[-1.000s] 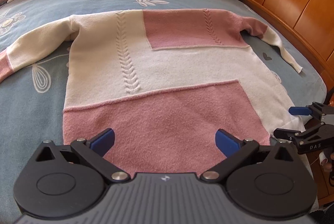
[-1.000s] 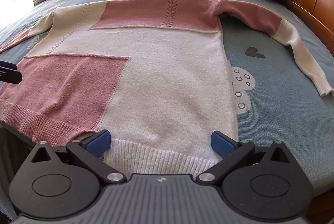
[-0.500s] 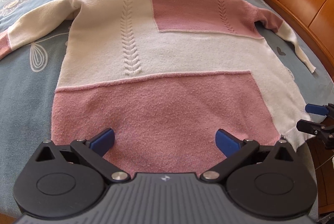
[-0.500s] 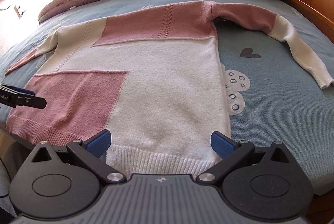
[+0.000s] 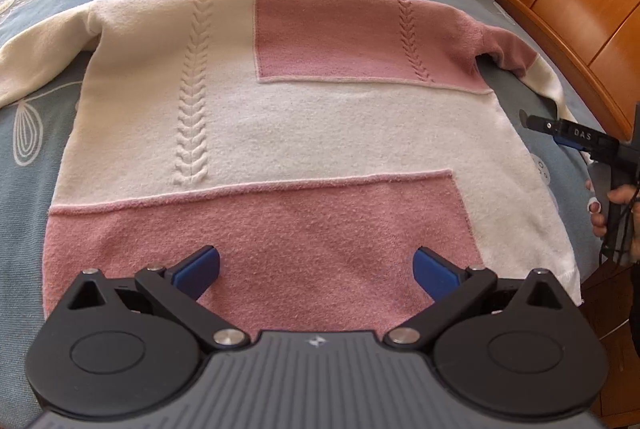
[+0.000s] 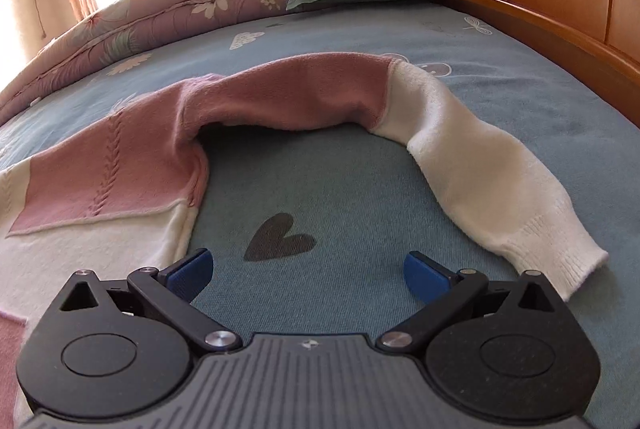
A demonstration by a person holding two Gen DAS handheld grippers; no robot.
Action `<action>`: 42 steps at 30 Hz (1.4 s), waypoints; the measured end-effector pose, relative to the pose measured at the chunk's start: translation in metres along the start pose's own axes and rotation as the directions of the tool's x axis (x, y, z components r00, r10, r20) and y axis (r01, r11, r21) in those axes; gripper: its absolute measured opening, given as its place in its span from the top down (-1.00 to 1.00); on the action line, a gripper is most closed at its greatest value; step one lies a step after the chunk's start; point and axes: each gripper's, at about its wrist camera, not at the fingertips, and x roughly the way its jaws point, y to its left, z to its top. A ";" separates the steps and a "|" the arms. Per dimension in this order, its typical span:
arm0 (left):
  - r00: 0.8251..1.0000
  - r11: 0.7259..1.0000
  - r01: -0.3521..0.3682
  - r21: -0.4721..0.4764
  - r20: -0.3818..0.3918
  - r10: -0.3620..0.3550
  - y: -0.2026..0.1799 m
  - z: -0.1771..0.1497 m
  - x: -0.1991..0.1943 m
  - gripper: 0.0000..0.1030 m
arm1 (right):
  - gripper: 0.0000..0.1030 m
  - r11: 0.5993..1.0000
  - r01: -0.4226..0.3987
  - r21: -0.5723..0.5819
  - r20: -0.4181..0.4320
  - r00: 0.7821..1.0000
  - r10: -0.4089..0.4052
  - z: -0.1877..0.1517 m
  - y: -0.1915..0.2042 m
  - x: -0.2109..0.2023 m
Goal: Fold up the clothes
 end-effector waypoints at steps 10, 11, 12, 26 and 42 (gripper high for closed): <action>1.000 0.999 -0.011 0.035 -0.010 0.011 -0.011 0.018 0.019 -0.98 | -1.00 0.978 0.206 0.031 0.078 0.975 -0.208 0.042 -0.043 0.035; 1.000 0.999 -0.011 0.034 -0.010 0.012 -0.010 0.019 0.019 -0.98 | -1.00 0.972 0.232 0.047 0.083 0.968 -0.235 0.045 -0.054 0.033; 1.000 0.999 -0.011 0.033 -0.009 0.012 -0.009 0.020 0.020 -0.98 | -1.00 0.964 0.257 0.067 0.090 0.961 -0.263 0.049 -0.068 0.029; 1.000 0.999 -0.003 0.052 0.014 0.003 -0.010 0.021 0.013 -0.98 | -1.00 0.918 0.324 0.227 0.081 0.933 -0.350 0.049 -0.146 -0.044; 0.978 0.995 0.080 0.056 0.189 -0.089 0.054 0.153 -0.001 -0.98 | -1.00 0.910 -0.406 -0.087 -0.057 0.914 0.403 0.149 0.069 0.042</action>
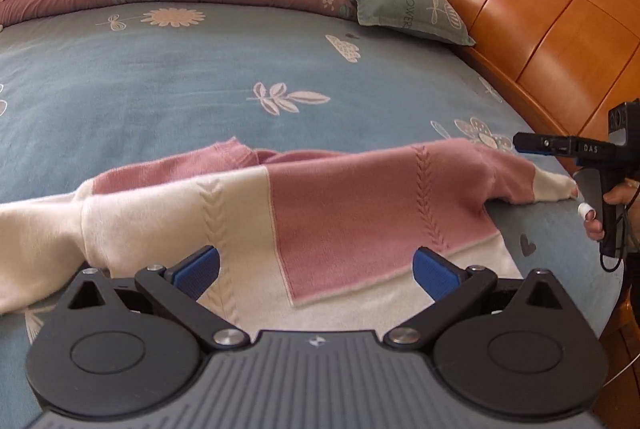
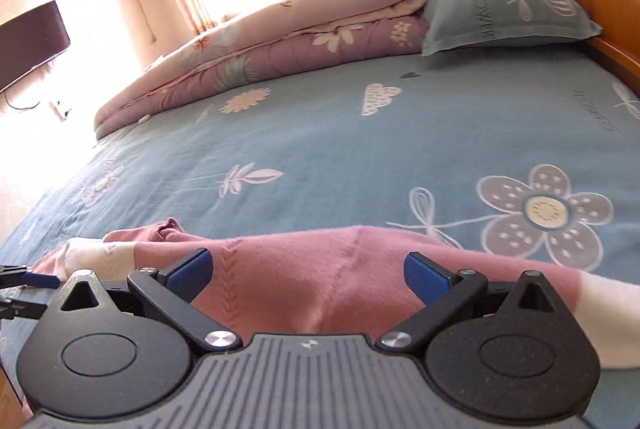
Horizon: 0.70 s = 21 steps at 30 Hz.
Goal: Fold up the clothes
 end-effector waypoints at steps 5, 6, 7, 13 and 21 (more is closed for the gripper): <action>1.000 0.999 0.009 -0.045 -0.028 -0.010 0.035 0.057 0.060 -0.98 | -1.00 0.991 -0.096 0.093 -0.113 0.988 0.107 0.040 0.004 0.079; 0.999 0.999 0.005 -0.038 -0.039 -0.007 0.038 0.061 0.071 -0.98 | -1.00 0.988 -0.102 0.113 -0.132 0.984 0.117 0.042 0.003 0.091; 0.999 0.999 0.004 -0.036 -0.052 -0.006 0.041 0.063 0.080 -0.98 | -1.00 0.985 -0.111 0.136 -0.153 0.980 0.131 0.040 0.002 0.098; 0.985 0.995 0.088 -0.055 -0.144 -0.095 0.057 0.033 0.095 -0.98 | -1.00 0.959 -0.209 0.194 -0.205 0.947 0.248 0.017 0.002 0.093; 0.973 0.992 0.125 0.027 -0.199 -0.117 0.049 -0.019 0.076 -0.98 | -1.00 0.961 -0.252 0.115 -0.322 0.906 0.276 -0.046 0.021 0.065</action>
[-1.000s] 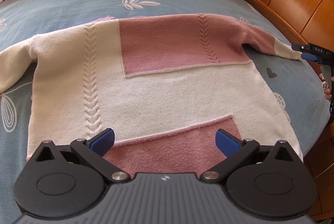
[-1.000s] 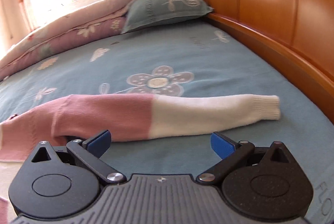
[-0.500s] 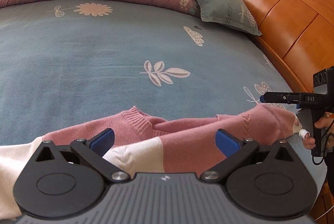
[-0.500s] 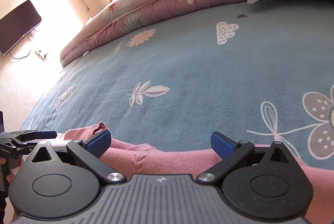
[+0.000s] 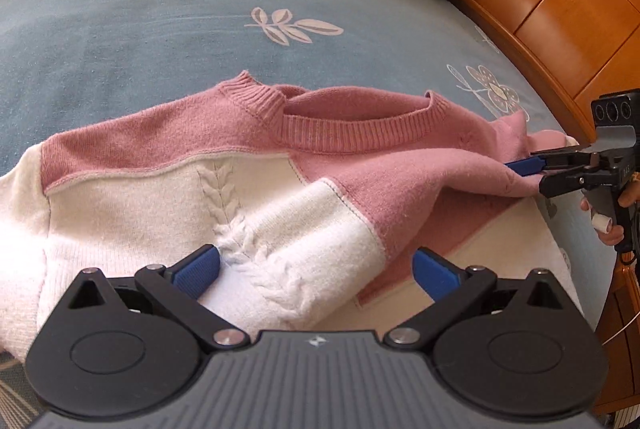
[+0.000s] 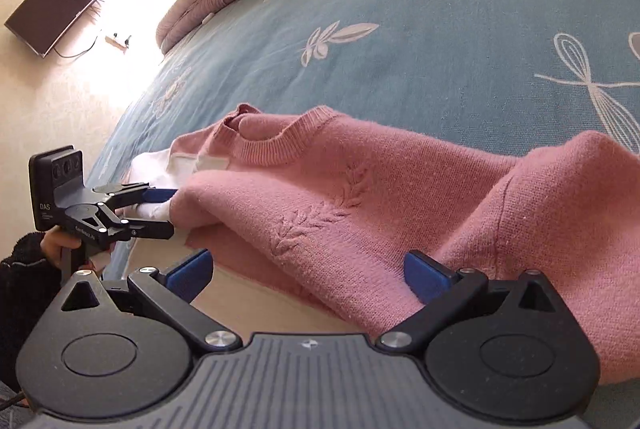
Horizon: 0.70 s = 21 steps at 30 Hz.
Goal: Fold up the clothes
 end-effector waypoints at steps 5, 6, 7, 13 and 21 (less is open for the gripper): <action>1.000 0.999 0.003 0.033 0.002 -0.003 -0.006 0.009 -0.015 -0.98 | -1.00 0.999 0.014 -0.029 -0.007 1.000 -0.014 0.004 0.012 -0.008; 1.000 0.999 0.016 0.041 0.017 -0.017 -0.006 0.015 -0.020 -0.98 | -1.00 0.999 0.006 -0.043 -0.004 1.000 -0.006 0.009 0.014 -0.012; 0.999 0.999 0.025 0.045 0.044 -0.027 -0.004 0.022 -0.026 -0.98 | -1.00 0.998 0.004 -0.058 0.012 1.000 -0.003 0.016 0.015 -0.017; 0.990 0.998 0.042 -0.057 0.141 -0.033 0.029 0.077 -0.023 -0.98 | -1.00 0.998 -0.020 0.062 0.111 0.994 0.013 0.065 -0.023 -0.024; 0.996 0.980 -0.057 -0.191 0.063 0.071 0.090 0.097 0.020 -0.98 | -1.00 0.964 0.039 0.264 0.089 0.994 -0.064 0.075 -0.093 -0.018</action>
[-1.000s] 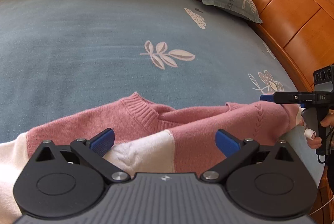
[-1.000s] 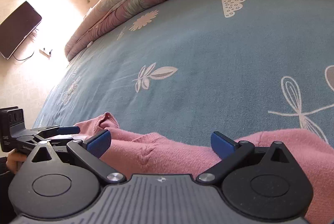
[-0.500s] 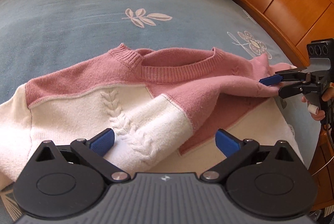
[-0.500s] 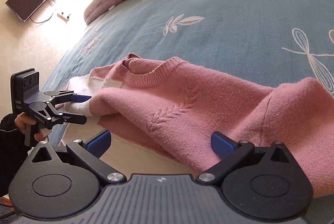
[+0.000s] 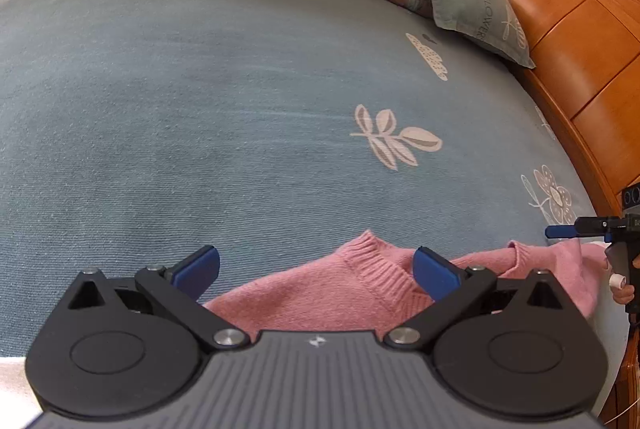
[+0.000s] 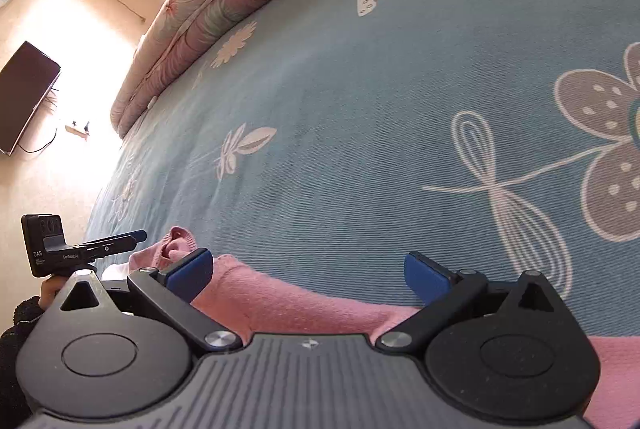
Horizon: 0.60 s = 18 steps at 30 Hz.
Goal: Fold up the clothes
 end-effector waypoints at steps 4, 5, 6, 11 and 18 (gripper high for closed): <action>1.000 1.000 -0.002 -0.014 0.017 0.003 0.009 -0.014 0.008 -0.98 | -1.00 0.992 -0.074 0.099 -0.057 0.995 0.080 -0.006 -0.023 -0.004; 1.000 1.000 -0.014 0.000 0.018 0.014 0.006 -0.016 0.008 -0.98 | -1.00 0.988 -0.102 0.118 -0.065 0.992 0.111 -0.008 -0.024 -0.006; 1.000 1.000 -0.025 0.016 0.018 0.025 0.003 -0.017 0.009 -0.98 | -1.00 0.984 -0.127 0.125 -0.074 0.988 0.137 -0.011 -0.023 -0.006; 0.998 0.996 -0.063 0.066 0.001 0.063 -0.005 -0.018 0.012 -0.98 | -1.00 0.972 -0.222 0.070 -0.092 0.969 0.228 -0.029 0.001 -0.019; 0.998 0.994 -0.061 0.088 0.025 0.059 -0.004 -0.022 0.011 -0.98 | -1.00 0.954 -0.275 -0.121 -0.224 0.944 0.244 -0.057 0.032 -0.042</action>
